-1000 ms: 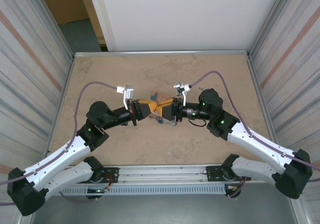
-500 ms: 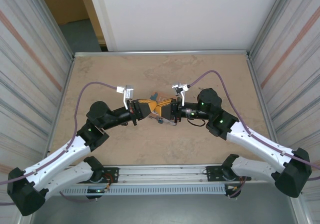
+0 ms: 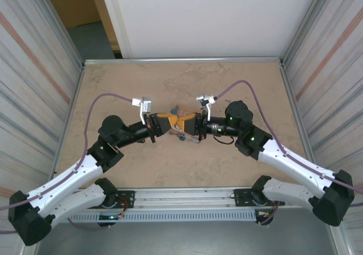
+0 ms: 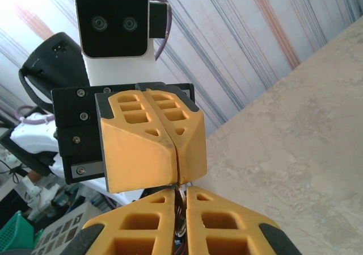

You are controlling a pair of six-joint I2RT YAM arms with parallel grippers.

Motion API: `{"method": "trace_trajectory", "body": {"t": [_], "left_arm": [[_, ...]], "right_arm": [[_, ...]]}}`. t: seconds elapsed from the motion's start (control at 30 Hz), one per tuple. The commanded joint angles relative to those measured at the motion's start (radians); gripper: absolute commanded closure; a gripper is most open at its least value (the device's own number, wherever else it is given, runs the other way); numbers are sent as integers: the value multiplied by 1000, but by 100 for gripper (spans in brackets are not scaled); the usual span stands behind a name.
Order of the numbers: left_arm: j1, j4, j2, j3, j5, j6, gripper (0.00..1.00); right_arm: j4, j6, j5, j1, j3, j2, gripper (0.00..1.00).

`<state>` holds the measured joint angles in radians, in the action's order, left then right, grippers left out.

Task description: Unlock a padlock with a key

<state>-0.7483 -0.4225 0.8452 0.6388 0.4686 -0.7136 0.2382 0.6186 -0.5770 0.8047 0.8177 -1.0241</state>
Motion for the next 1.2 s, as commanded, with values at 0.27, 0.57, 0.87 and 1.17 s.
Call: {"method": "trace_trajectory", "body": {"t": [0.27, 0.57, 0.87, 1.17], "left_arm": [[-10, -37, -18, -11, 12, 2, 98], [-10, 4, -49, -14, -34, 13, 51], [26, 164, -170, -36, -128, 24, 36], [27, 514, -319, -142, -259, 84, 34]], "right_arm": [[-16, -11, 13, -4, 11, 15, 100], [-78, -30, 43, -20, -7, 24, 100], [-146, -65, 52, -69, -73, 83, 100], [-158, -55, 97, -122, -180, 56, 100]]}}
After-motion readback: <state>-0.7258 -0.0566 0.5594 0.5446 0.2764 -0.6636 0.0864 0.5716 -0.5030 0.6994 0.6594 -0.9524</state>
